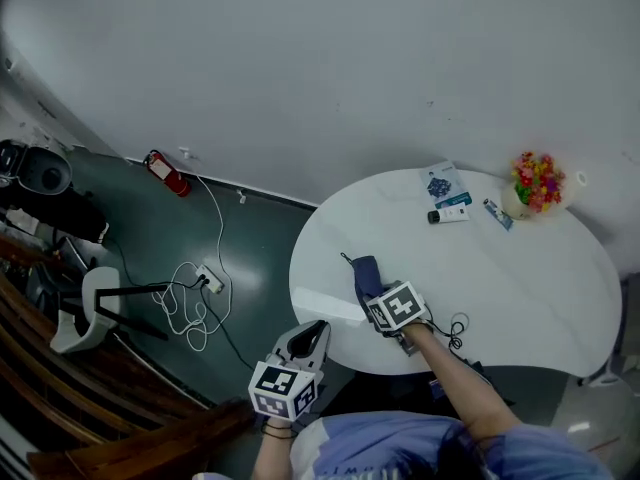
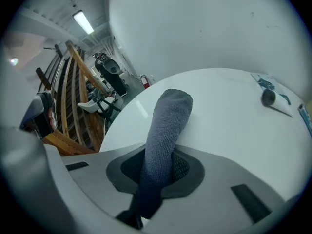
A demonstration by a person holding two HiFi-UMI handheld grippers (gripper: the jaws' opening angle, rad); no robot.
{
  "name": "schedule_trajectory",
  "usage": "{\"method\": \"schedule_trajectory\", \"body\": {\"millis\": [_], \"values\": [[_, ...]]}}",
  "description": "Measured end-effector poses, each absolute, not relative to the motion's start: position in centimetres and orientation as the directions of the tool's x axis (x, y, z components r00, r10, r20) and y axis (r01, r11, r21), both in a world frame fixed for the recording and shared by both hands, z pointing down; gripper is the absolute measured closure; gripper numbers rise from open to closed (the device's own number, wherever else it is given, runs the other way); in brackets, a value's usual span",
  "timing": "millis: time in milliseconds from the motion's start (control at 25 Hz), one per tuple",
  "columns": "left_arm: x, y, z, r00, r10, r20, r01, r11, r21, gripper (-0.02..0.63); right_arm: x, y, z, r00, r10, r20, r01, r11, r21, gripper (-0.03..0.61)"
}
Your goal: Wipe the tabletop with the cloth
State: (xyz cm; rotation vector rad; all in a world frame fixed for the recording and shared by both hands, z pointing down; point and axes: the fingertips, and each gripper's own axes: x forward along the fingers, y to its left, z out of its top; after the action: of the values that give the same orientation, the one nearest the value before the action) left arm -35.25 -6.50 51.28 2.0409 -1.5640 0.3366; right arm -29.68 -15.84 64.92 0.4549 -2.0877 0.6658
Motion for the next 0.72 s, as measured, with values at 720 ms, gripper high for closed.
{"method": "schedule_trajectory", "body": {"millis": [720], "values": [[-5.7,-16.6,50.2,0.535,-0.698,0.476,-0.845,-0.456,0.280,0.595,8.5,-24.4,64.4,-0.426,-0.282,0.860,-0.810,0.543,-0.223,0.517]]}}
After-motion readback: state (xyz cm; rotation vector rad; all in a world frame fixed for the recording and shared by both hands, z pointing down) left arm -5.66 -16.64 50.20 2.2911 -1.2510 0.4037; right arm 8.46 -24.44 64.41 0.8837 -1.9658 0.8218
